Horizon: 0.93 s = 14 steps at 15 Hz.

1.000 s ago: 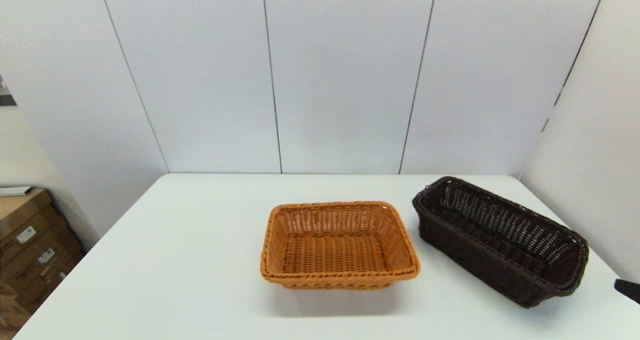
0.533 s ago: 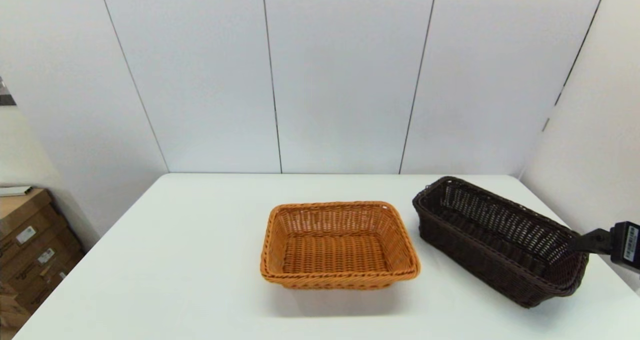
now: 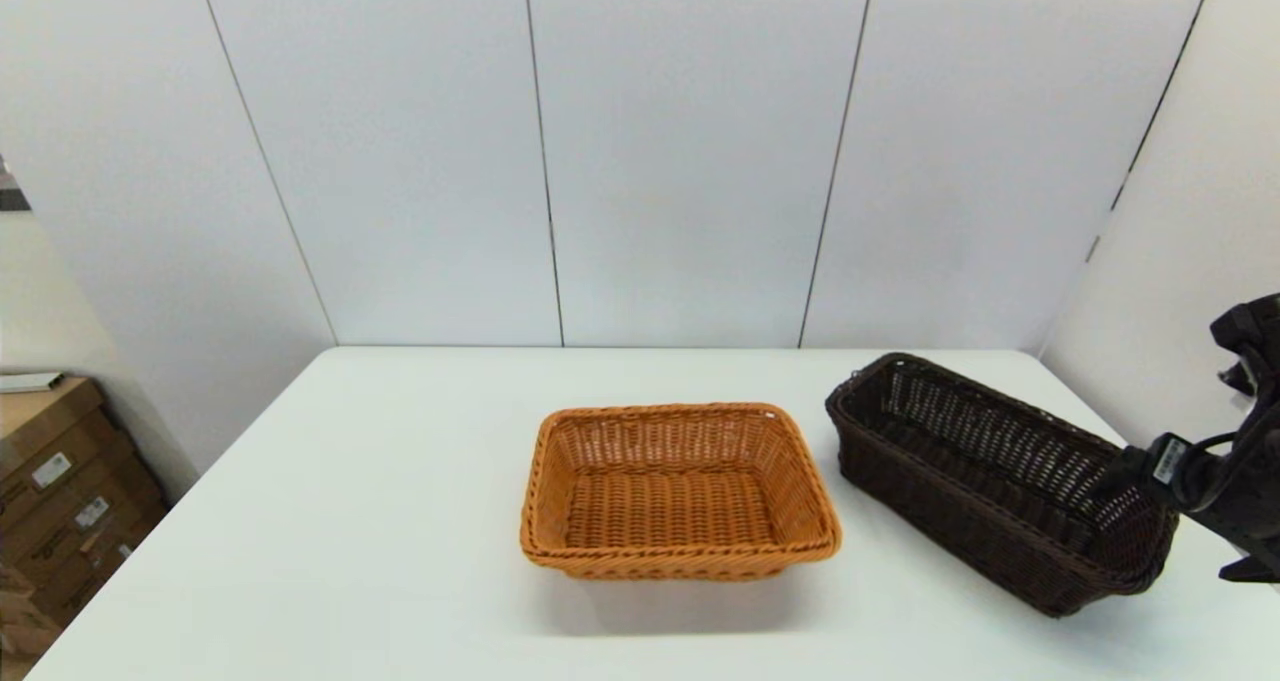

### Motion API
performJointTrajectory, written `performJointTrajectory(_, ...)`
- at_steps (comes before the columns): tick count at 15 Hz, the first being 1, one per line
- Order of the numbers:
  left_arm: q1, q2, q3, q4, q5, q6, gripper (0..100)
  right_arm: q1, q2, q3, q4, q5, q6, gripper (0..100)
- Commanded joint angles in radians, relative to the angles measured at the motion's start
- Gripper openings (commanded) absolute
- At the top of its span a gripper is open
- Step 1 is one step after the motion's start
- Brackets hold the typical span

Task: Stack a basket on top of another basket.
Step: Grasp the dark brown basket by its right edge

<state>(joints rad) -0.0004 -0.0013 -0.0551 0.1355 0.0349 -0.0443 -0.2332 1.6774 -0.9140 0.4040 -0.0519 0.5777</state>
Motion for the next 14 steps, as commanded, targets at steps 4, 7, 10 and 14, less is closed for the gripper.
performJointTrajectory(4, 0.000, 0.000, 0.000, 0.001, 0.002, 0.000, 100, -0.017, 0.182, 0.000, -0.036, 0.003, 0.005, 100)
performJointTrajectory(7, 0.000, 0.000, 0.000, 0.001, 0.000, 0.000, 100, -0.017, 0.248, 0.000, -0.062, 0.006, 0.034, 100)
performJointTrajectory(10, 0.000, 0.000, 0.000, 0.001, 0.000, 0.000, 100, -0.017, 0.278, -0.002, -0.065, 0.026, 0.039, 100)
performJointTrajectory(14, 0.000, 0.000, 0.000, 0.001, 0.000, 0.000, 100, -0.017, 0.274, -0.002, -0.065, 0.050, 0.039, 100)
